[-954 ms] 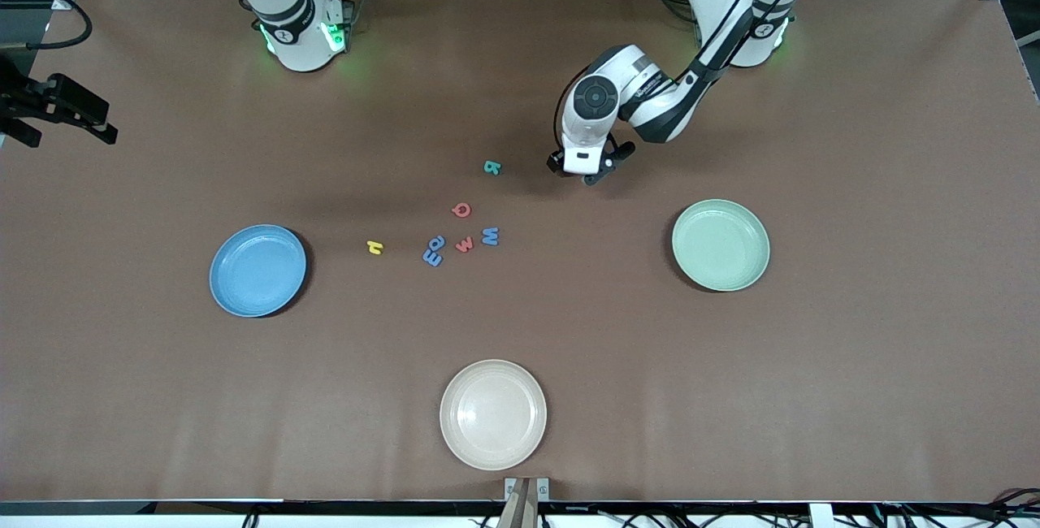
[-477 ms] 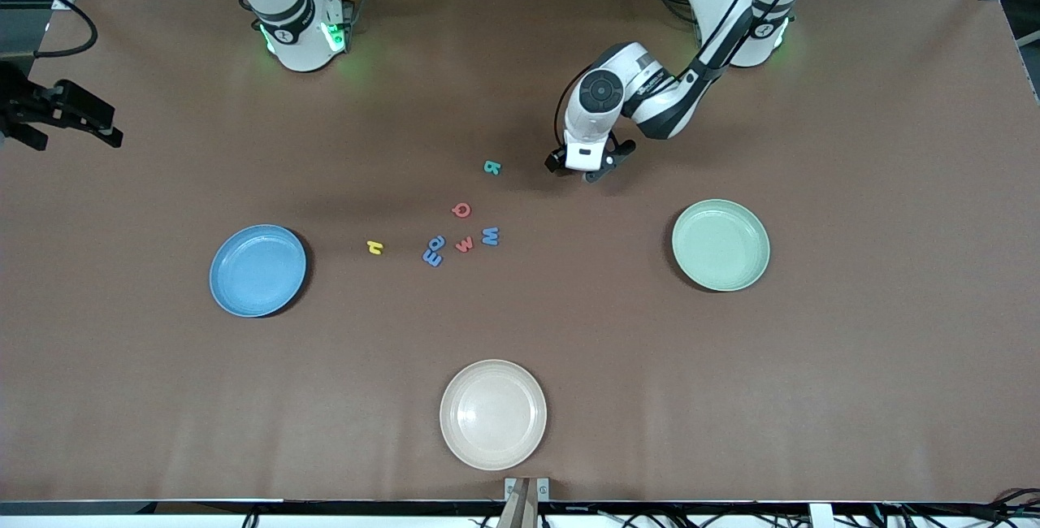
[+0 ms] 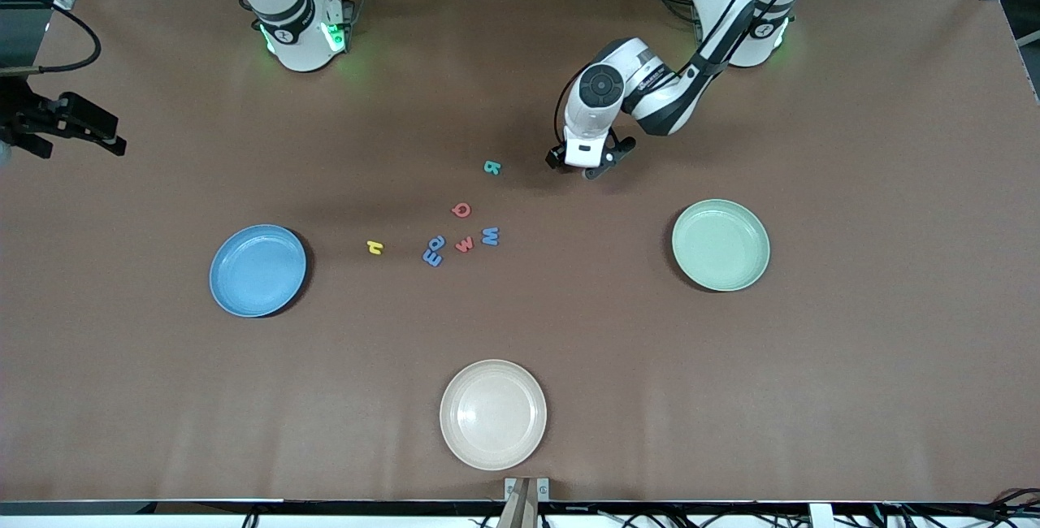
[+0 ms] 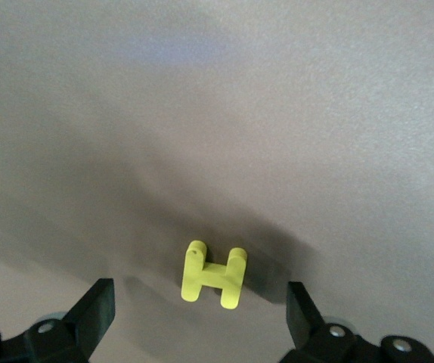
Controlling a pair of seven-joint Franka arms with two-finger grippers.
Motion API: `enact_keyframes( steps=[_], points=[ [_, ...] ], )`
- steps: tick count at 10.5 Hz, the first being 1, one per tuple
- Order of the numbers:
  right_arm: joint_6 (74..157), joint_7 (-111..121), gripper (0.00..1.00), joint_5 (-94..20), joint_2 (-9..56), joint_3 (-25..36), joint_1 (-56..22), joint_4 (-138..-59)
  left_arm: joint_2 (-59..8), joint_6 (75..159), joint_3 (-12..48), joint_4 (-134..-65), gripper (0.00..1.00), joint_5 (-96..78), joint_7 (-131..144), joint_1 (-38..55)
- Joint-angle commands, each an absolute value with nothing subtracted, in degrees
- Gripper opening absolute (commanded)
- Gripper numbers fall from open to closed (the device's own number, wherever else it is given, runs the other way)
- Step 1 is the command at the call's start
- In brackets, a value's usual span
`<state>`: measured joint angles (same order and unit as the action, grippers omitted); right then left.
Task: Sort upper and lower case letters into plates
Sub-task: 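Lower the left gripper over the yellow H and close on it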
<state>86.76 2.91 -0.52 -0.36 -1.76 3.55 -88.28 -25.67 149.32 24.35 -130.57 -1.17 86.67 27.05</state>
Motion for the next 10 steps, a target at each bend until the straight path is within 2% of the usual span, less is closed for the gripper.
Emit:
enact_keyframes(
  steps=[1, 10],
  points=[
    [87.54, 2.46, 1.00, -0.53, 0.09, -2.11, 4.31, -88.24, -23.73, 149.50, 24.87, -132.01, 1.00, 0.44, 88.07, 26.19],
    [88.33, 2.46, 1.00, -0.53, 0.09, -2.11, 5.01, -88.15, -23.91, 156.36, 24.87, -136.05, 1.00, 0.44, 88.77, 26.10]
  ],
)
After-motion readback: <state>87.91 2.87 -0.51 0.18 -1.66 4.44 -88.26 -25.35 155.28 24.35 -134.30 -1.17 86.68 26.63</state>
